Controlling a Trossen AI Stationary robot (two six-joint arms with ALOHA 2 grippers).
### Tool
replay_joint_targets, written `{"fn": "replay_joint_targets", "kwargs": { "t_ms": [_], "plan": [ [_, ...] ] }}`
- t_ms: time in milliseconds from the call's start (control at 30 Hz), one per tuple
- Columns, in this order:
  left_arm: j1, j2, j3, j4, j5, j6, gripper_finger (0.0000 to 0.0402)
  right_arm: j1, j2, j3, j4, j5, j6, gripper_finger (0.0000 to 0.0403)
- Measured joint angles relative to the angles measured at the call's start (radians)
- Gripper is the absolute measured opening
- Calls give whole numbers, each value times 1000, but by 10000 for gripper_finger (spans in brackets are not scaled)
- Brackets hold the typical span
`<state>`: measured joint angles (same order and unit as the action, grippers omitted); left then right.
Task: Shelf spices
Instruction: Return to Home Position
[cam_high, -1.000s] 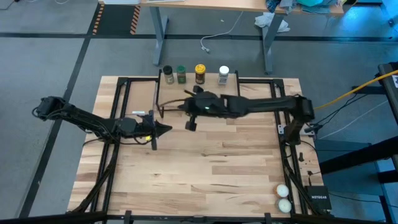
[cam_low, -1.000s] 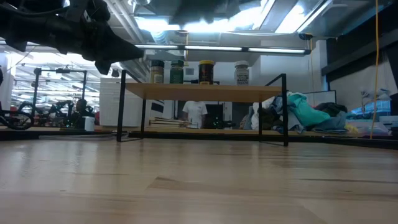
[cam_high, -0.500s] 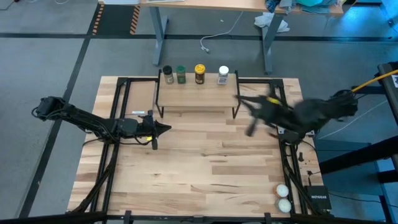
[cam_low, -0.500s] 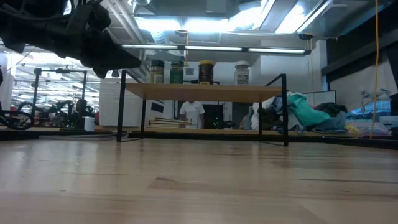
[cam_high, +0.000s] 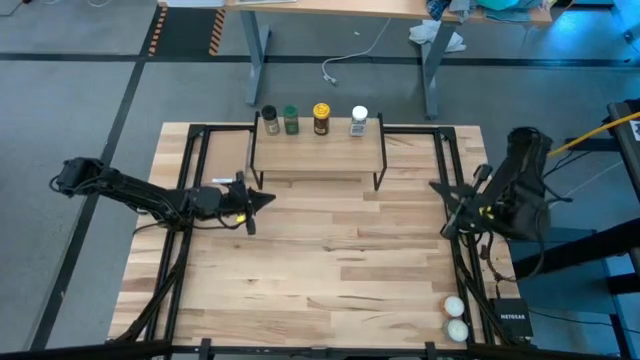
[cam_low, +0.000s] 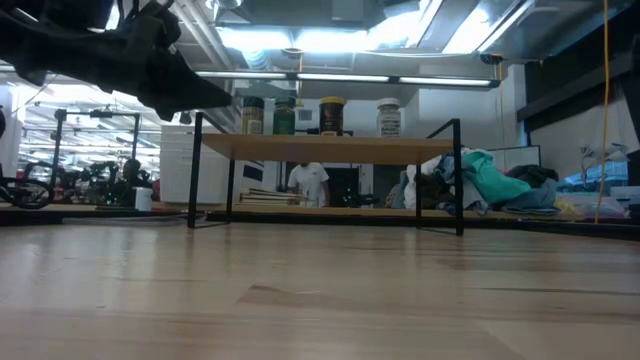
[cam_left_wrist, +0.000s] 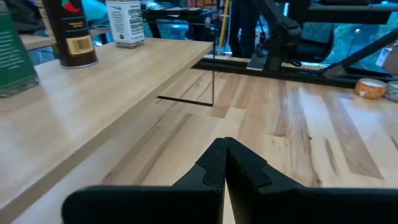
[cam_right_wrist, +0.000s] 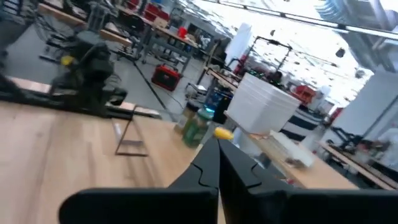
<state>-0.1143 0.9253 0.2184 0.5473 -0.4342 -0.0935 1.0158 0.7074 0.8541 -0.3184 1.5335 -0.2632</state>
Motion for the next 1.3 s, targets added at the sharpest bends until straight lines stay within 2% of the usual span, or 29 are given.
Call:
{"fn": "replay_joint_targets", "kwargs": {
  "t_ms": [67,100,233,367,500,600,733,867,1067,1233,1300],
  "plan": [
    [10,0,0,1,0,7,0,28,-67,-82,-2,6,44,0],
    [16,0,0,4,0,21,0,27,-103,-117,-1,-24,87,0],
    [45,0,0,27,14,63,0,-30,-192,-273,85,-217,233,0],
    [106,0,0,45,125,94,0,-128,-247,-421,329,-378,123,0],
    [173,0,0,76,224,94,0,-313,-261,-551,670,-681,-68,0],
    [211,0,0,74,253,102,0,-479,-272,-614,791,-911,-80,0],
    [259,0,0,61,274,116,0,-691,-273,-646,751,-1116,60,0],
    [290,0,0,61,302,129,0,-854,-271,-677,775,-1337,124,0],
    [331,-3,-24,67,301,142,0,-1042,-280,-700,758,-1501,117,0],
    [348,-64,-138,264,278,102,0,-1120,-308,-699,675,-1576,182,0],
    [350,-108,-177,282,271,100,0,-1128,-329,-699,650,-1579,183,0]
  ]
}}
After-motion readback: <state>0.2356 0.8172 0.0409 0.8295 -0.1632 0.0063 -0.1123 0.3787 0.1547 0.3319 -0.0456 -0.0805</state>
